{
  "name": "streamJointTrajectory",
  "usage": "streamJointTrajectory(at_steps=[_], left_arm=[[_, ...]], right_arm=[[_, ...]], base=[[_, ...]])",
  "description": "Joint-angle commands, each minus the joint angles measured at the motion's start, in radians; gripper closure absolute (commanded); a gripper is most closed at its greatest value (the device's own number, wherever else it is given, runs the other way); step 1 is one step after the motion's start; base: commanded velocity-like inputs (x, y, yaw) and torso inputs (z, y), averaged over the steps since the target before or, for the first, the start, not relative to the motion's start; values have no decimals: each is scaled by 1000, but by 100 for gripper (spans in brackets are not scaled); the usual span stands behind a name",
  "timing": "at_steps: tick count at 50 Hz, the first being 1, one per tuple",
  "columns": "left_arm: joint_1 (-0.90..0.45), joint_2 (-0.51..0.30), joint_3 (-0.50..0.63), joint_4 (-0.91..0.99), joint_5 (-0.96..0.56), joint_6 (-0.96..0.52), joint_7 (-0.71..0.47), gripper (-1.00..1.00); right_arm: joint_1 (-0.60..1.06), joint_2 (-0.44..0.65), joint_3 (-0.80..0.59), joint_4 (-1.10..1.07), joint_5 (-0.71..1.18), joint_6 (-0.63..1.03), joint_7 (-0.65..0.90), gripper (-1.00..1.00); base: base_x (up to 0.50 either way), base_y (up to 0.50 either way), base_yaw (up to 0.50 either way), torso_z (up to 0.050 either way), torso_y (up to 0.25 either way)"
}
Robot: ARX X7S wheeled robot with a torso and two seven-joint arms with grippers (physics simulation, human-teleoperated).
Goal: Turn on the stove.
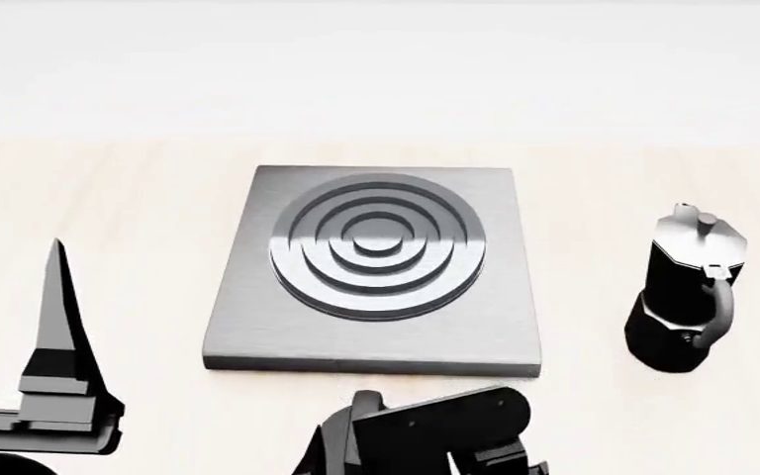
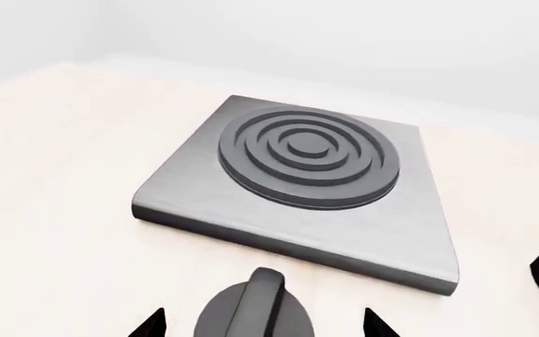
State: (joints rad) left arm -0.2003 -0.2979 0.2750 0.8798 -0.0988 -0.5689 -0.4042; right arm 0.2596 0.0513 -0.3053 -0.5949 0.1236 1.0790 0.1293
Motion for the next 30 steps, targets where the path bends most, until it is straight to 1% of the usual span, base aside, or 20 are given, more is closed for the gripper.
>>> streamJointTrajectory(at_steps=[1,12,30], left_arm=[[-2,-3,4,-1,-2,-1,-4,-100],[-3,-7,7,-1,-4,-2,-9,-100],[-4,-12,11,-4,-8,2,-15,-100]], right_arm=[[5,0,6,33,33,17,12,-100],[14,-1,14,75,69,12,20,-100],[35,0,29,191,106,-52,39,-100]], base=[[0,0,0,0,0],[0,0,0,0,0],[0,0,0,0,0]])
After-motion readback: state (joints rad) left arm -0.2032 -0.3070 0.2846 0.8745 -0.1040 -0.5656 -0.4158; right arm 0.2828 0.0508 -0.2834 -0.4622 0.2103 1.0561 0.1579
